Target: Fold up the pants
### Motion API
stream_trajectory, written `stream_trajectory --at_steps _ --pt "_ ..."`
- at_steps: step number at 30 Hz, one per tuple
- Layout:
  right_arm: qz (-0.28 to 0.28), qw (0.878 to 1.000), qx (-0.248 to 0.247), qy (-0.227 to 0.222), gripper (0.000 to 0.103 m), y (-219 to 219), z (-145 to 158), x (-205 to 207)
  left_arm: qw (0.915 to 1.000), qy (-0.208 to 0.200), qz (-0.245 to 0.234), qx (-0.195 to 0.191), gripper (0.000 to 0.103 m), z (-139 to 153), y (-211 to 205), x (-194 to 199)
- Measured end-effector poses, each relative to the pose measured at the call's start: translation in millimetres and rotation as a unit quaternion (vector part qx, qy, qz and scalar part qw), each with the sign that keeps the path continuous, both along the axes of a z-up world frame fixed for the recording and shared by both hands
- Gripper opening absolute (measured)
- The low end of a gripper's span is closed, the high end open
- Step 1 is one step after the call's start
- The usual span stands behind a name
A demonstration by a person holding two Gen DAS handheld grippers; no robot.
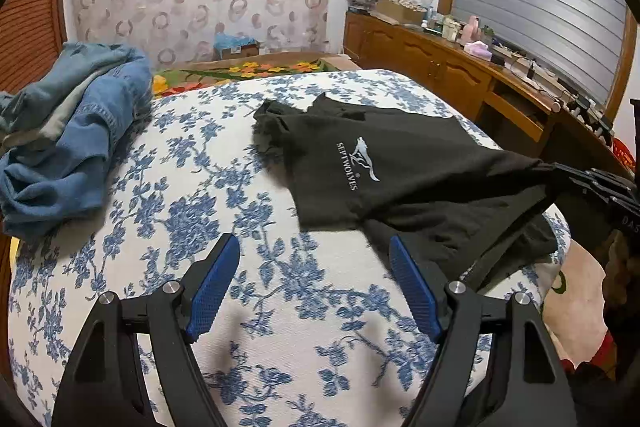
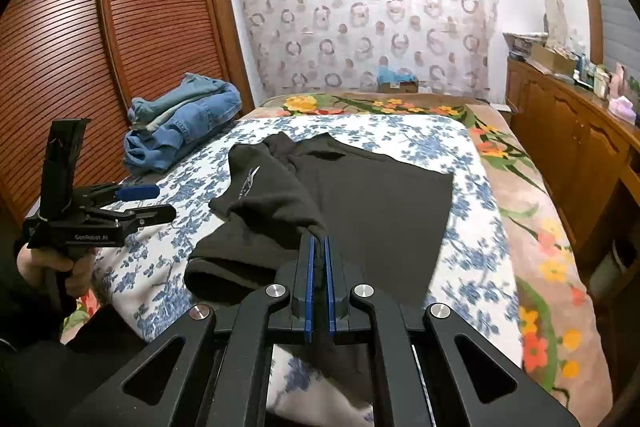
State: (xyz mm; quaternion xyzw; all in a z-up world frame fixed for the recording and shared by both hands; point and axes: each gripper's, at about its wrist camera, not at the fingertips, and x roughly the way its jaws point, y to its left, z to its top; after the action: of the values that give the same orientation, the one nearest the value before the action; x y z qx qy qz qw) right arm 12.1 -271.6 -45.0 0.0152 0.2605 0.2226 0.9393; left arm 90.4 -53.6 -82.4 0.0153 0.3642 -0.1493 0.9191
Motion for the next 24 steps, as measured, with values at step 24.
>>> stream_trajectory --at_steps 24 --pt "-0.038 0.997 -0.013 0.072 0.009 -28.4 -8.0 -17.2 0.9989 0.008 -0.046 0.008 0.078 -0.1 -43.8 4.4"
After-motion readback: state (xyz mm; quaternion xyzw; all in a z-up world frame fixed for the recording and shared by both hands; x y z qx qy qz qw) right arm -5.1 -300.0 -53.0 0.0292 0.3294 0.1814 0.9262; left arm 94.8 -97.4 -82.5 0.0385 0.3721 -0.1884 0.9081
